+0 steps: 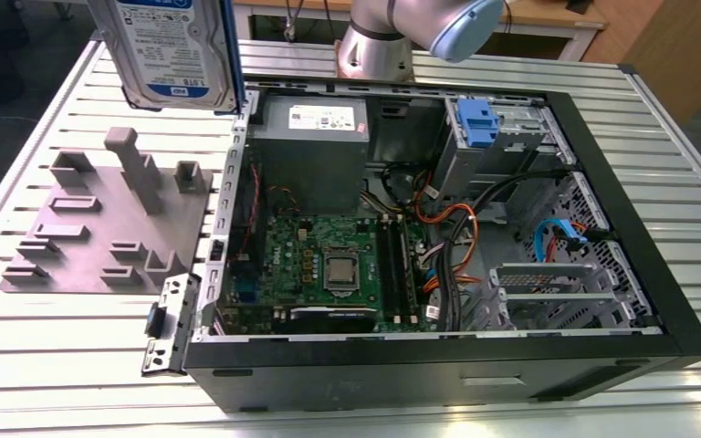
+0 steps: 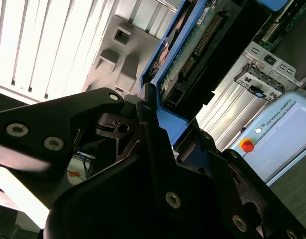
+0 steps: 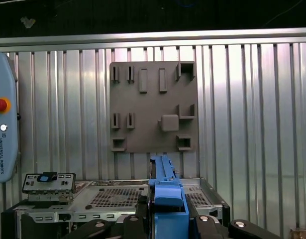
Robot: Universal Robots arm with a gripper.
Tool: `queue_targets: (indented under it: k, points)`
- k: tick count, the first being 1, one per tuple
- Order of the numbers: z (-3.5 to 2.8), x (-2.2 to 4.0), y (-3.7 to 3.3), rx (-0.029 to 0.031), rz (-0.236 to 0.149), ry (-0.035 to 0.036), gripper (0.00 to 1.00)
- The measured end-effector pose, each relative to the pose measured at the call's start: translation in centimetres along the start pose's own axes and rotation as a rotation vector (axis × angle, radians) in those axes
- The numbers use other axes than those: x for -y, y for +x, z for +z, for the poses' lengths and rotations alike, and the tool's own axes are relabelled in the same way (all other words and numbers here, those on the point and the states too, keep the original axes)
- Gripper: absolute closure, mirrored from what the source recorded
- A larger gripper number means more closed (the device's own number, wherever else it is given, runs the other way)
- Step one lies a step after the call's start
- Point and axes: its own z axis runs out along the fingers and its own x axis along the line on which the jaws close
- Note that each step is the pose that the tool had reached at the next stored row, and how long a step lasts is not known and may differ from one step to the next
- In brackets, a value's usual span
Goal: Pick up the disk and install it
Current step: 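Pick up the disk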
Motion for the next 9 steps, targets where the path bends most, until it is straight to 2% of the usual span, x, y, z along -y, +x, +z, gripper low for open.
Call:
queue_targets:
  k: [4,6,9]
  points:
    - [0.0,0.02,0.5,0.0,0.0,0.0,0.63]
    - [0.02,0.08,0.53,0.0001,0.0,0.0001,0.63]
    - [0.05,0.62,0.52,-0.0001,0.0,-0.0002,0.63]
